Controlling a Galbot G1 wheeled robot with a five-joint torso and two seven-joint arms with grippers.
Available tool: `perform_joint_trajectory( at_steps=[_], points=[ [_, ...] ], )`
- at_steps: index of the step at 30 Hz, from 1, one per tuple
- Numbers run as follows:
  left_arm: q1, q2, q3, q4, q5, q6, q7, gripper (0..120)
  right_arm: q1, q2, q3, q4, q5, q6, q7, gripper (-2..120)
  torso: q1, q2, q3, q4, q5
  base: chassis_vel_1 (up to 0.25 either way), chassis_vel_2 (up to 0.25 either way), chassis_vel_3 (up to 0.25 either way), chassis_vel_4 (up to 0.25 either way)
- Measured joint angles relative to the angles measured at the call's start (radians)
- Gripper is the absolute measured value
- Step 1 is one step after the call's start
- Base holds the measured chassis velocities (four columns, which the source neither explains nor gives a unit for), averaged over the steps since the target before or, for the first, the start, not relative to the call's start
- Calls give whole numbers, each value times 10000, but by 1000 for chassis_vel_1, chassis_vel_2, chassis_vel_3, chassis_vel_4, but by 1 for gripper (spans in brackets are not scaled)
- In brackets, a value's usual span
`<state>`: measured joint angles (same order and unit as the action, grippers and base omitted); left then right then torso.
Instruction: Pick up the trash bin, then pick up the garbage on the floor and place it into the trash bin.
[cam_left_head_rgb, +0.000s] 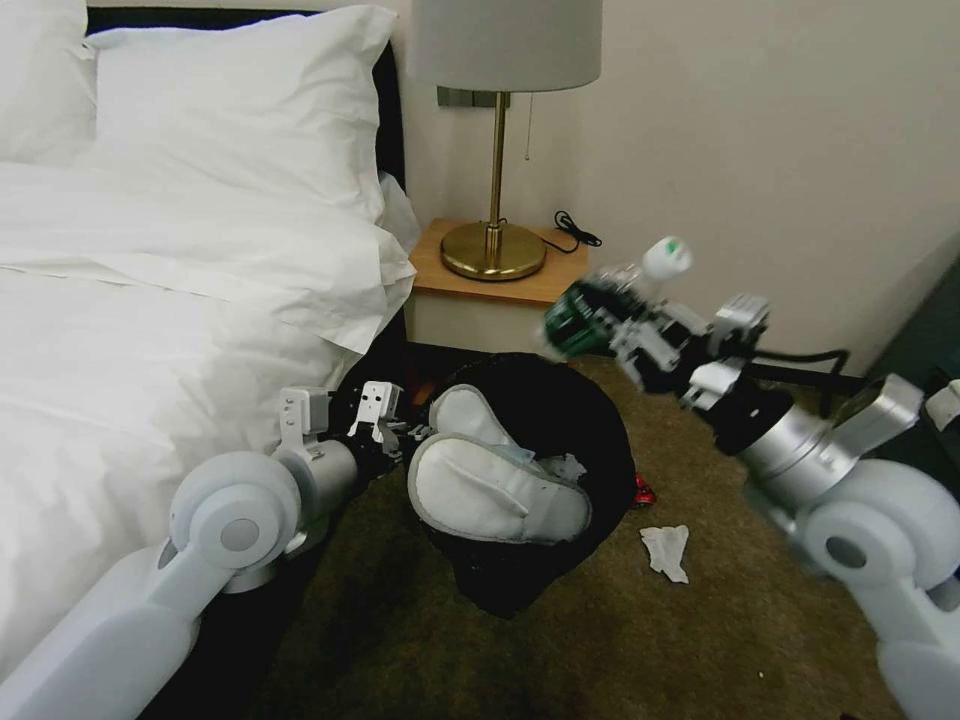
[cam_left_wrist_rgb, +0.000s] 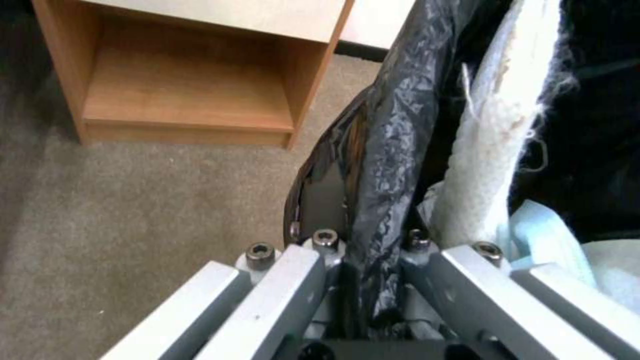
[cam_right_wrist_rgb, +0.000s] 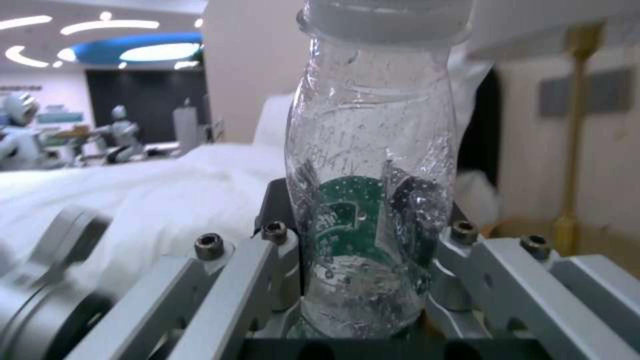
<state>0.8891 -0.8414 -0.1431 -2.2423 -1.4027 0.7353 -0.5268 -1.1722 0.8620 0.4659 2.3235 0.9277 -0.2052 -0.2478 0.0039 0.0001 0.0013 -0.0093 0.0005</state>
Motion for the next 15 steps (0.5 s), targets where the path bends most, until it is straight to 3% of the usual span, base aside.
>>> perform_joint_trajectory(
  at_steps=[13, 15],
  points=[
    [-114, -19, -32, 52, -19, 0, -51, 1, -131, -24, -1377, 9, -1156, -115, -226, 24, 0, 0, 1, -7, -6, 0, 0, 0, 0],
    [-117, -11, -96, 66, -22, 0, -34, 1, 4, -24, -1417, -22, -1238, -213, -227, 31, 0, -2, 0, -8, -7, 0, 0, 0, 0]
  ],
)
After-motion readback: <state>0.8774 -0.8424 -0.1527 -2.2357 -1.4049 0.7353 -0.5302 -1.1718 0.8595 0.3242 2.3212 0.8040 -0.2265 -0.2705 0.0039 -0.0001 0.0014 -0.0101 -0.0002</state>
